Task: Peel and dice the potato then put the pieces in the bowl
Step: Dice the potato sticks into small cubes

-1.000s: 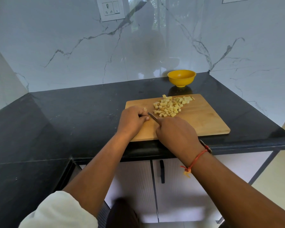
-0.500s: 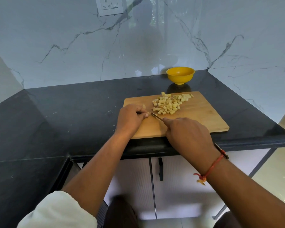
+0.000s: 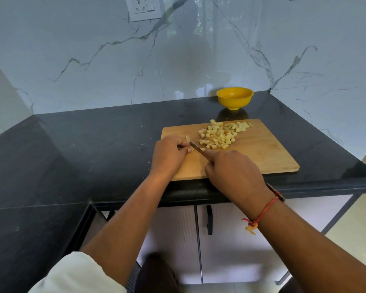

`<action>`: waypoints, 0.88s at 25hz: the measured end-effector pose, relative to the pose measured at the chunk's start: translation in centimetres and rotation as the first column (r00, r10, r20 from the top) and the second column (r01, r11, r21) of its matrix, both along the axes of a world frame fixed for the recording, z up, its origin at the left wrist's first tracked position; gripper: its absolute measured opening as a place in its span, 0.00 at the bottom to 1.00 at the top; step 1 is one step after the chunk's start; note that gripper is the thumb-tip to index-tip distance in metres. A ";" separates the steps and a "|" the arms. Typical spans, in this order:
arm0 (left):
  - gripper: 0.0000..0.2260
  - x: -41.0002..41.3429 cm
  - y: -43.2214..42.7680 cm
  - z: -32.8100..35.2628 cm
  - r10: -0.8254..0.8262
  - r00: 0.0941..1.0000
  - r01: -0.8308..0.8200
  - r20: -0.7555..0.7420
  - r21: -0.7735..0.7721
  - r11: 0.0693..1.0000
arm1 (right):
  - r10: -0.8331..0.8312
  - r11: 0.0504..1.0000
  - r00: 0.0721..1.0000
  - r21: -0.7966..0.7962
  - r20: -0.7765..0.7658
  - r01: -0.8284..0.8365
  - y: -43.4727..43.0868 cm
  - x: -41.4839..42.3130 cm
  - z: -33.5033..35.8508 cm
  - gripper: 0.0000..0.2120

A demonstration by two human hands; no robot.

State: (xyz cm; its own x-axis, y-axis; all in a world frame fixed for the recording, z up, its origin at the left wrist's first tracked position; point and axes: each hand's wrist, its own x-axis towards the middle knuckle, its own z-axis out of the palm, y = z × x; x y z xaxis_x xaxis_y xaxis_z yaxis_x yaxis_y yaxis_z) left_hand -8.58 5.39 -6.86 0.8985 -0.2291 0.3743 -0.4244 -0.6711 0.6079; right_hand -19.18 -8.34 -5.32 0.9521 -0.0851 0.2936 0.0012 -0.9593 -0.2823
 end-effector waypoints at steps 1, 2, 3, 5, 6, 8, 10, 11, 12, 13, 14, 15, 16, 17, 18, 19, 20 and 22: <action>0.05 0.0 0.0 0.0 0.001 1.000 -0.001 -0.002 -0.002 1.000 | -0.001 1.000 1.000 -0.002 -0.011 0.001 0.1 0.2 -0.1 0.15; 0.05 0.1 0.0 0.1 0.001 1.000 -0.001 -0.004 -0.001 1.000 | -0.002 1.000 1.000 -0.010 -0.023 0.002 0.2 0.5 -0.1 0.14; 0.05 0.1 0.0 0.1 0.000 1.000 0.000 -0.006 0.002 1.000 | -0.006 1.000 0.999 -0.020 -0.037 0.005 0.4 0.8 -0.1 0.14; 0.05 0.1 0.0 0.2 -0.001 1.000 0.001 -0.007 0.006 1.000 | -0.017 0.999 0.996 -0.039 -0.083 0.014 0.7 1.4 0.2 0.13; 0.05 0.1 0.0 0.1 0.002 1.000 -0.002 -0.004 0.006 1.000 | -0.020 0.999 0.994 -0.048 -0.108 0.015 0.8 1.5 0.3 0.13; 0.04 0.1 -0.1 0.1 0.007 1.000 -0.007 0.001 0.002 1.000 | -0.012 0.998 0.990 -0.066 -0.142 0.003 0.8 1.4 0.5 0.15; 0.03 0.0 -0.1 0.1 0.008 1.000 -0.008 -0.002 -0.002 1.000 | 0.006 0.997 0.990 -0.076 -0.144 -0.017 0.5 0.8 0.3 0.15; 0.03 0.0 -0.1 0.1 0.008 1.000 -0.008 -0.006 0.000 1.000 | 0.007 0.997 0.990 -0.079 -0.143 -0.018 0.3 0.4 0.3 0.16; 0.03 0.0 -0.1 0.2 0.007 1.000 -0.007 -0.006 0.000 1.000 | 0.004 0.997 0.990 -0.082 -0.144 -0.016 0.1 0.1 0.2 0.16; 0.03 0.0 -0.1 0.2 0.005 1.000 -0.005 -0.007 0.001 1.000 | -0.002 0.996 0.991 -0.085 -0.137 -0.010 -0.1 -0.3 0.3 0.16; 0.04 0.0 0.0 0.2 0.003 1.000 -0.003 -0.010 0.001 1.000 | -0.008 0.996 0.993 -0.085 -0.119 -0.002 -0.3 -0.6 0.3 0.16; 0.04 -0.1 0.0 0.2 0.000 1.000 0.000 -0.016 0.004 1.000 | -0.014 0.997 0.996 -0.078 -0.089 0.007 -0.4 -1.0 0.4 0.17; 0.04 0.0 0.1 0.2 -0.003 1.000 0.004 -0.023 0.008 1.000 | -0.022 0.997 0.998 -0.070 -0.052 0.019 -0.5 -1.3 0.5 0.18; 0.05 0.0 0.2 0.3 -0.007 0.999 0.008 -0.031 0.012 1.000 | -0.031 0.998 0.999 -0.063 -0.021 0.030 -0.4 -1.5 0.6 0.20; 0.05 0.0 0.4 0.2 -0.009 0.999 0.010 -0.041 0.015 1.000 | -0.033 0.998 0.999 -0.052 0.001 0.033 -0.4 -1.7 0.8 0.21; 0.05 0.0 0.5 0.2 -0.009 0.999 0.009 -0.049 0.017 1.000 | -0.031 0.999 0.999 -0.038 0.012 0.032 -0.3 -1.7 1.0 0.21; 0.05 0.0 0.5 0.2 -0.007 0.998 0.007 -0.055 0.017 1.000 | -0.027 0.999 0.999 -0.027 0.019 0.028 -0.1 -1.7 1.1 0.21; 0.03 0.1 0.6 0.3 -0.003 0.998 0.003 -0.059 0.007 1.000 | -0.014 1.000 1.000 -0.016 0.024 0.015 0.3 -1.4 1.1 0.20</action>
